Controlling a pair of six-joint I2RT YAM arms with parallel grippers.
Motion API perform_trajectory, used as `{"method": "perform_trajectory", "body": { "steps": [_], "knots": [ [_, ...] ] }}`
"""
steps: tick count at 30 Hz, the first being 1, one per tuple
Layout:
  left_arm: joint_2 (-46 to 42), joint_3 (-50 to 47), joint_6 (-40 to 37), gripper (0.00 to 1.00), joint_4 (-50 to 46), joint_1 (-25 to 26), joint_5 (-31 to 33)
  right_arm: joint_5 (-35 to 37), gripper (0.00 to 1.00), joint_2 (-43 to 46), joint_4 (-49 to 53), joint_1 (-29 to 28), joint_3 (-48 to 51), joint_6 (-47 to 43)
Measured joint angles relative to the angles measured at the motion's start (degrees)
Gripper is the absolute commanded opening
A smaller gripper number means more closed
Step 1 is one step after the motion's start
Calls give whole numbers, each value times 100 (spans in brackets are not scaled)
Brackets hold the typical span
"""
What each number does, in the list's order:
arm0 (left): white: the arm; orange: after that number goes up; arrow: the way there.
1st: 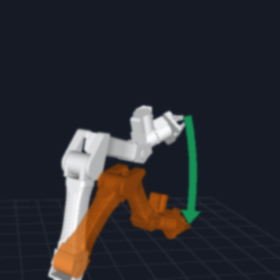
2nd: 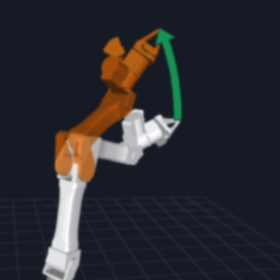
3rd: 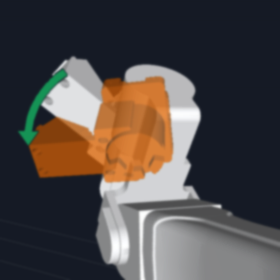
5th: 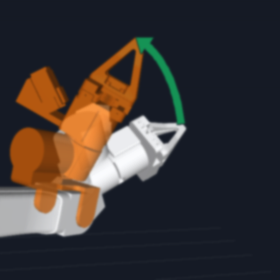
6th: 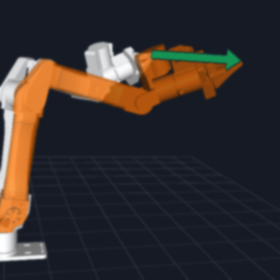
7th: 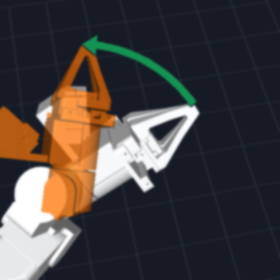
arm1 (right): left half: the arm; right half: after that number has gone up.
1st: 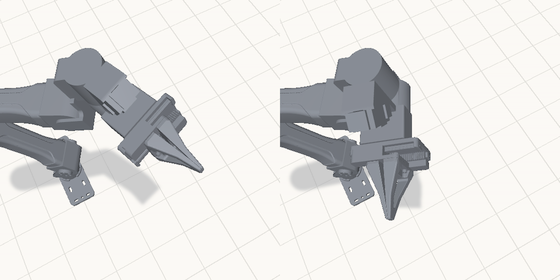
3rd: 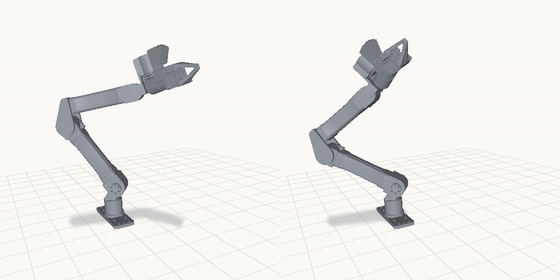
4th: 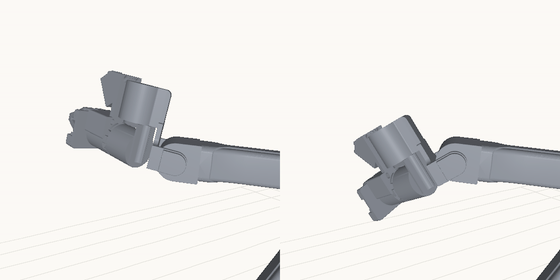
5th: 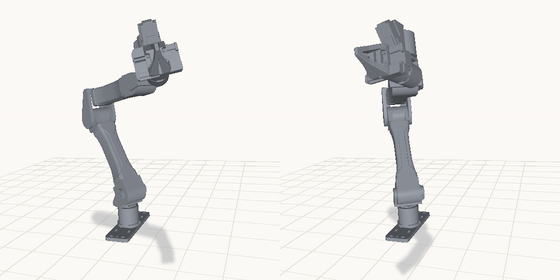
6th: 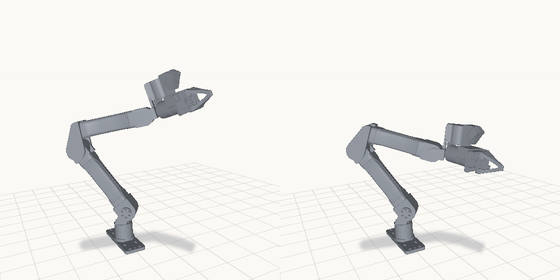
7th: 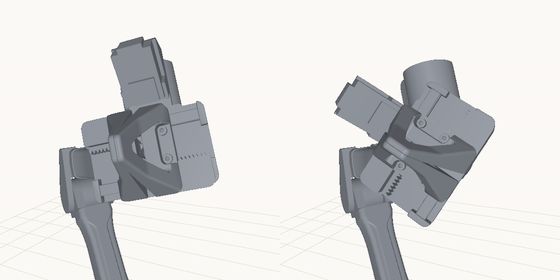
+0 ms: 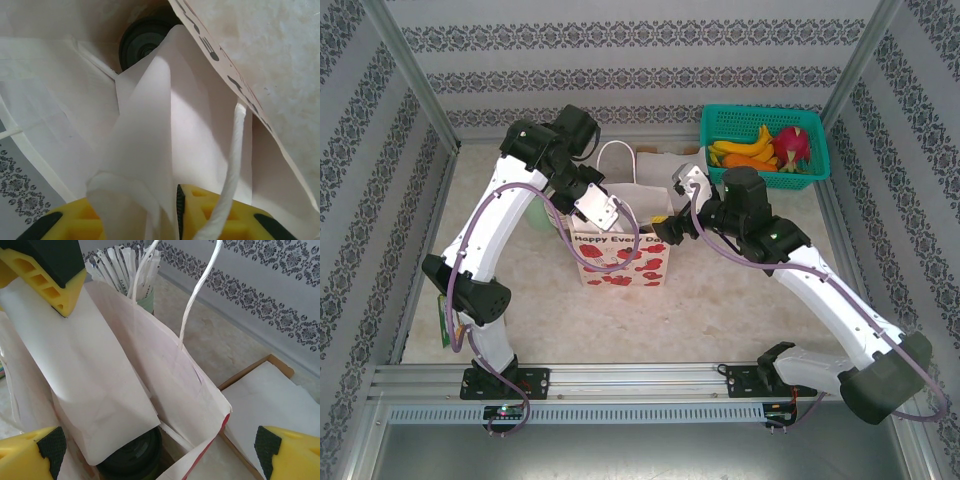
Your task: Pack the takeout coffee
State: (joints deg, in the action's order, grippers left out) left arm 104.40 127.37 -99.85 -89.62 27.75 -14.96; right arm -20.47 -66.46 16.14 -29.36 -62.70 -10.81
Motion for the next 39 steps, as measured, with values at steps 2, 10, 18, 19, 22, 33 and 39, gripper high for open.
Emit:
{"method": "perform_trajectory", "body": {
  "steps": [2,10,18,19,22,33,39],
  "knots": [
    [-9,15,22,28,0,0,-4,9,98,0,-13,0,35,0],
    [-63,-79,151,1,0,0,-208,9,98,22,-68,0,87,4],
    [-2,-643,173,3,24,-4,-566,11,98,33,-184,-2,214,48],
    [20,-671,179,4,44,-4,-584,11,98,33,-186,-2,214,46],
    [94,-688,232,8,79,-4,-605,11,98,33,-184,-2,214,46],
    [17,-299,358,38,107,-76,-601,11,98,94,-184,-2,227,42],
    [-433,-295,503,51,140,-219,-595,13,98,289,-214,0,236,13]
  ]
}}
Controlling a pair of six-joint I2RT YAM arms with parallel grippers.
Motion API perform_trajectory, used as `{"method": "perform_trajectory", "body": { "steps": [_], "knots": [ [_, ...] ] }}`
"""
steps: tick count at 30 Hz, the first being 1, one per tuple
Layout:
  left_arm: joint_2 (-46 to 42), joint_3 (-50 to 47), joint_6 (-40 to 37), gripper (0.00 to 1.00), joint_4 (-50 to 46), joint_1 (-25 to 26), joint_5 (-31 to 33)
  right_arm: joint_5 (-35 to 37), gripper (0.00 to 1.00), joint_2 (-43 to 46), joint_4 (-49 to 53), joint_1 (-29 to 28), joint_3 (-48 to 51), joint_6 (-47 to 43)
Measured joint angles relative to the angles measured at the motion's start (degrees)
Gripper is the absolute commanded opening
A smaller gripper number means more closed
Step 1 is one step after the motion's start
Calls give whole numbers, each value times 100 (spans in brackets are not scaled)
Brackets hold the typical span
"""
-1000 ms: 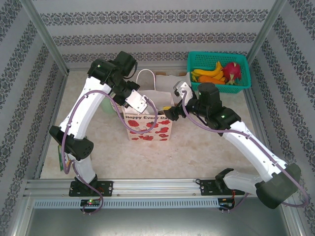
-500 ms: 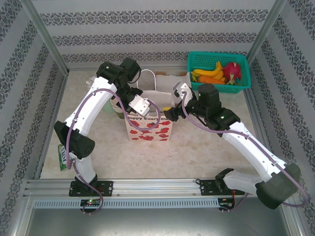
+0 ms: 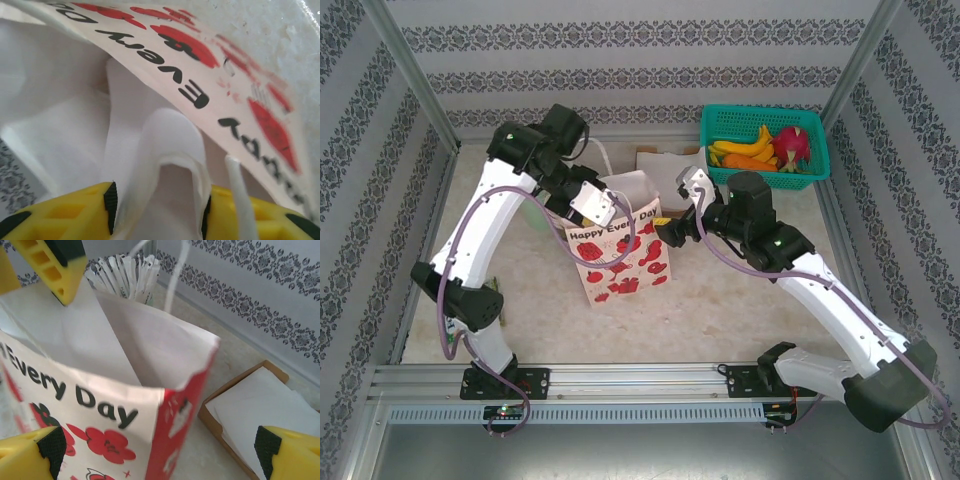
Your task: Pack the takeout coffee
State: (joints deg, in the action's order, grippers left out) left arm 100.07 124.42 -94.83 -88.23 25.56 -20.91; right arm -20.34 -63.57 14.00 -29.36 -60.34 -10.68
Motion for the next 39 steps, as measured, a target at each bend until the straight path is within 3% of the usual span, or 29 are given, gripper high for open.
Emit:
{"method": "perform_trajectory", "body": {
  "steps": [11,26,28,31,34,37,39],
  "knots": [
    [-608,-879,343,45,435,-50,-356,-140,98,-24,-275,2,240,44],
    [-680,-1333,474,45,796,-39,-546,-2127,93,-1486,-933,-544,-632,-455],
    [-680,-1333,474,45,796,-39,-549,-2227,79,-1637,-1027,-623,-822,-529],
    [-680,-1333,474,45,798,-39,-549,-2243,48,-1779,-1182,-691,-992,-616],
    [-680,-1349,472,46,841,-39,-544,-2105,34,-1834,-1300,-717,-1016,-651],
    [-680,-1443,472,46,975,-39,-520,-1910,11,-1834,-1362,-717,-1014,-726],
    [-680,-1545,472,48,1108,-26,-437,-1790,6,-1818,-1390,-717,-986,-741]
  ]
}}
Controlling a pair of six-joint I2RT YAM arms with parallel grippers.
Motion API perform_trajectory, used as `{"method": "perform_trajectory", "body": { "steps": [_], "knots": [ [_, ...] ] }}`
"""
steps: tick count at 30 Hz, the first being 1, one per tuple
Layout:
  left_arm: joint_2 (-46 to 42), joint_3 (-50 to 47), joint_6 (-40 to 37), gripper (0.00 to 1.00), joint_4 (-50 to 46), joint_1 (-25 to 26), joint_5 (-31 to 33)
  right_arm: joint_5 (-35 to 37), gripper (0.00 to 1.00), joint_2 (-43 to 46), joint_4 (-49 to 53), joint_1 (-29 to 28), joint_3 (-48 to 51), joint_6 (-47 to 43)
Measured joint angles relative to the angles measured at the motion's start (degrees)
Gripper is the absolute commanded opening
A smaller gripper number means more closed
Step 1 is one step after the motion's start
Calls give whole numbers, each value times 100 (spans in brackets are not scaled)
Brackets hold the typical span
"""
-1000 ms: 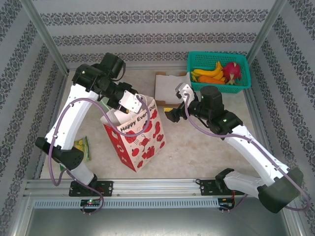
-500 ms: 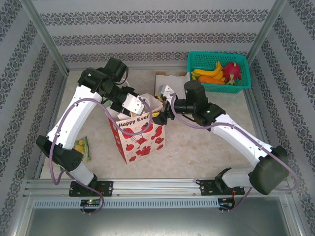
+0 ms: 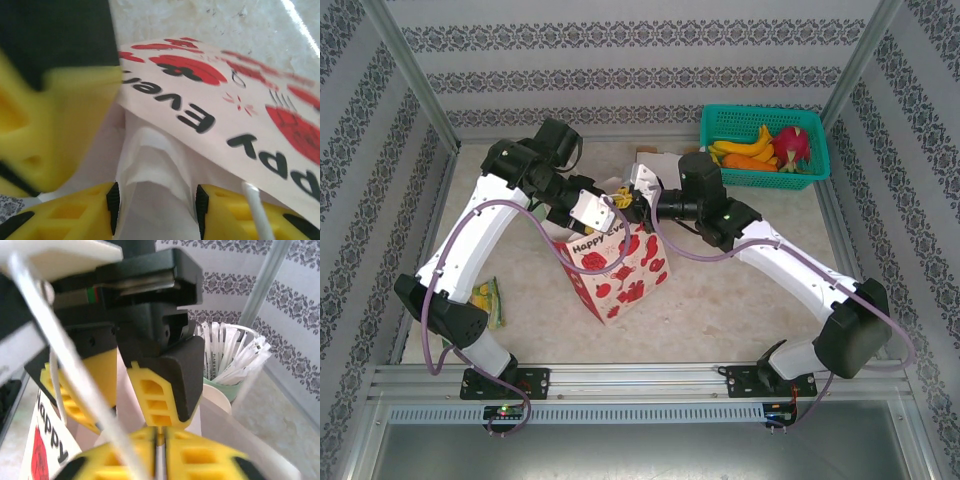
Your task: Pack the takeout coffee
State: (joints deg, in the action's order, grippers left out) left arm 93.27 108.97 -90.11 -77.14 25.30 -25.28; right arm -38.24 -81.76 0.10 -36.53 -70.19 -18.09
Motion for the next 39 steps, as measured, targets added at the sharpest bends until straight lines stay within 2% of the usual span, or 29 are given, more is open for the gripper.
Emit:
{"method": "perform_trajectory", "body": {
  "steps": [3,6,12,19,28,35,38,39],
  "knots": [
    [0,-236,2,50,192,48,184,136,1,66,-22,0,129,-20],
    [0,-448,2,55,289,72,310,221,0,140,-59,0,267,-28],
    [-177,-525,17,73,354,87,214,439,0,308,-365,0,570,15],
    [-505,-525,17,78,350,85,131,638,0,581,-671,0,863,120],
    [-625,-520,101,94,575,-229,-780,1856,0,885,-1502,-39,1539,341],
    [-767,-522,568,99,1384,-369,-1161,2872,0,994,-2380,-164,2107,479],
    [-817,-540,1191,100,2000,-444,-1250,3084,0,1001,-2498,-186,2218,544],
    [-881,-601,1495,99,2297,-472,-1292,3101,4,1005,-2540,-192,2249,577]
  ]
}}
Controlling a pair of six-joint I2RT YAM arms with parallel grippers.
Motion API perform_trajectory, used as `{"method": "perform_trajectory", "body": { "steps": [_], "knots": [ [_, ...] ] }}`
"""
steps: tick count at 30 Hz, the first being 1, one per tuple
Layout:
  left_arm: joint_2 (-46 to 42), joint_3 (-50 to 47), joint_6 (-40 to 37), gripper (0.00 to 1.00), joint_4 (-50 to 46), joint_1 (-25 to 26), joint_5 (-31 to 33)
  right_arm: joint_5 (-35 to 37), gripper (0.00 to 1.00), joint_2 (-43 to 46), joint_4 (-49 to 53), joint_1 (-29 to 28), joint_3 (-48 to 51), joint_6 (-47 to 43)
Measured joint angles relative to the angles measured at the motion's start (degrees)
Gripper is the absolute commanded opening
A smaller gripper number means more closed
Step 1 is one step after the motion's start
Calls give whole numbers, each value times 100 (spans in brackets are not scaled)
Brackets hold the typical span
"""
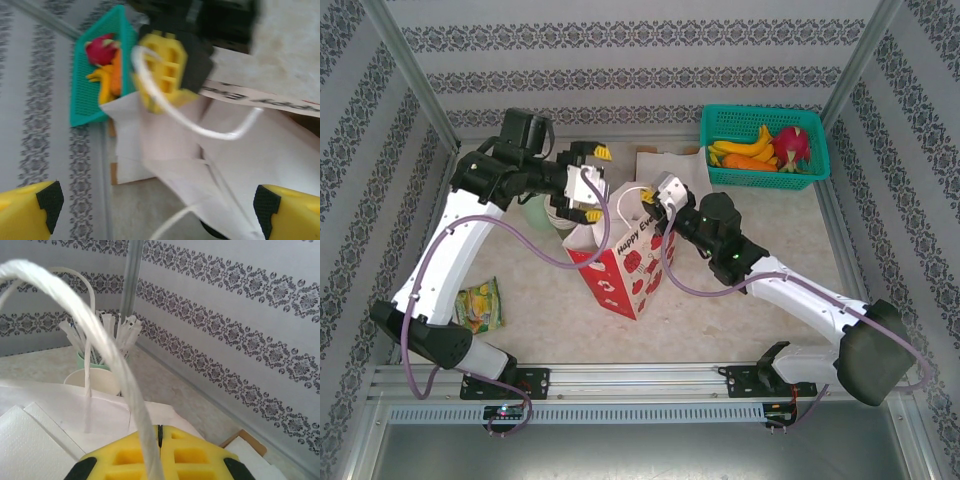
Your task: Pack the takeout coffee
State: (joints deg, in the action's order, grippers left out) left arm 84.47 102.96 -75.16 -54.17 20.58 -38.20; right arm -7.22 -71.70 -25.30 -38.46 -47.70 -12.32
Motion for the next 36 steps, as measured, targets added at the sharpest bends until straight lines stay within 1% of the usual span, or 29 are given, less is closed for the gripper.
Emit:
{"method": "perform_trajectory", "body": {
  "steps": [3,6,8,10,11,12,14,16,17,18,19,21,23,25,28,31,34,36],
  "knots": [
    [-365,-404,894,99,907,-26,-42,26,25,101,-11,-44,98,50],
    [-960,-1156,1891,99,2026,-35,59,-122,40,297,170,-28,118,13],
    [-1287,-1582,2540,100,2682,-35,271,-275,48,487,361,13,118,-17],
    [-1539,-1928,3340,99,3335,-35,726,-498,56,737,621,120,116,-22],
    [-1615,-2044,3683,100,3576,-35,1014,-579,60,835,763,168,107,-59],
    [-1700,-2173,4094,99,3853,-35,1436,-649,63,955,966,236,92,-90],
    [-1849,-2393,4767,99,4225,-35,2424,-752,68,1191,1412,354,39,-173],
    [-2044,-2671,5302,99,4505,-46,3571,-833,78,1440,1912,498,-35,-282],
    [-2140,-2804,5482,99,4583,-52,4046,-861,84,1565,2135,581,-68,-332],
    [-2271,-2981,5672,99,4690,-90,4590,-883,88,1698,2380,678,-103,-389],
    [-2411,-3171,5866,99,4778,-157,5093,-901,97,1834,2618,791,-133,-442],
    [-2695,-3539,6253,99,4868,-382,5934,-922,98,2057,3014,994,-179,-553],
    [-3040,-3976,6778,99,4859,-763,6769,-916,98,2288,3335,1217,-184,-610],
    [-3314,-4369,7281,99,4771,-1178,7335,-848,98,2505,3432,1419,-122,-610],
    [-3504,-5080,8004,99,4684,-1794,7982,-387,98,2745,3285,1720,118,-584],
    [-3386,-5943,8502,99,4780,-2190,8159,527,98,2614,3036,2074,411,-422],
    [-2935,-6935,8765,99,5248,-2479,7788,1270,98,2151,2828,2691,772,57],
    [-2581,-7503,8797,99,5665,-2599,7427,1453,98,1869,2778,3215,1038,472]
  ]
}}
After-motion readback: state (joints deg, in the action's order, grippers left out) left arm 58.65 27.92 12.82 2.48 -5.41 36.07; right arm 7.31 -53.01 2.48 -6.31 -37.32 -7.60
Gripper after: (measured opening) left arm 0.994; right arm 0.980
